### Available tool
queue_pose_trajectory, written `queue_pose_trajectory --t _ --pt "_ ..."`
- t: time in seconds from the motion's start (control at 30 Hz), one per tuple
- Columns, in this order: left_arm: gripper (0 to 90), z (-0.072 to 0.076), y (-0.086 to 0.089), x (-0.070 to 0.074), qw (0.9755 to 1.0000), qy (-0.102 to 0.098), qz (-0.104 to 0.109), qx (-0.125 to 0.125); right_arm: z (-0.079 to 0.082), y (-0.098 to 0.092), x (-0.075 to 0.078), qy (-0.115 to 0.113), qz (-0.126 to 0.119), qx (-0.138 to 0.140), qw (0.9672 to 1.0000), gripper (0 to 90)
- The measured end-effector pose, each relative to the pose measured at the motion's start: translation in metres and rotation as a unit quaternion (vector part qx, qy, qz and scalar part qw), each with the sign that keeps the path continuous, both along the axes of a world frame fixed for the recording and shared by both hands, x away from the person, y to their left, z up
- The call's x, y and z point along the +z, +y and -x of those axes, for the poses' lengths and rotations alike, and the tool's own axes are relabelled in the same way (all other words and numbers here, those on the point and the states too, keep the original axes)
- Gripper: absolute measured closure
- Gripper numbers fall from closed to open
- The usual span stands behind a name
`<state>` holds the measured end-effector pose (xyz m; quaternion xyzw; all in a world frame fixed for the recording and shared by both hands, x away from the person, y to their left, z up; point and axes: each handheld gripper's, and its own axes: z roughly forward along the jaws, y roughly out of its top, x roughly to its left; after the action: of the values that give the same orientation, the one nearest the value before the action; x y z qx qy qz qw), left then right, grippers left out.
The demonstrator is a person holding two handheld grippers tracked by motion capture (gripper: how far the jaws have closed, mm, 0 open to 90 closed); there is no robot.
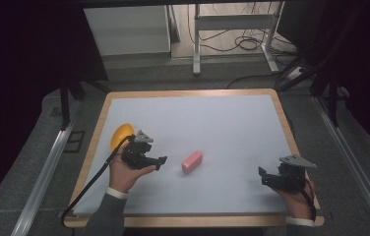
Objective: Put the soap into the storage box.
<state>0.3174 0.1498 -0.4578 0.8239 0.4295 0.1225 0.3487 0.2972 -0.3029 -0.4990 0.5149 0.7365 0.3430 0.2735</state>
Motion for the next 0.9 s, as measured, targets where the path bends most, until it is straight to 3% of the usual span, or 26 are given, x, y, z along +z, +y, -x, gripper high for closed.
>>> queue_pose_trajectory --t 0.23,0.7,0.9 --pt "26.3 -0.002 -0.009 -0.005 0.9998 0.01 0.012 -0.011 0.0 0.0 -0.001 0.001 0.001 -0.001 1.0 8.0" --pt "26.3 -0.004 -0.039 0.0 0.9988 0.006 0.012 -0.046 0.0 -0.001 0.0 0.0 0.002 -0.003 1.0 8.0" --pt "26.3 -0.008 -0.041 -0.002 0.9988 0.014 0.015 -0.044 0.0 -0.002 0.0 -0.001 0.001 -0.004 1.0 8.0"
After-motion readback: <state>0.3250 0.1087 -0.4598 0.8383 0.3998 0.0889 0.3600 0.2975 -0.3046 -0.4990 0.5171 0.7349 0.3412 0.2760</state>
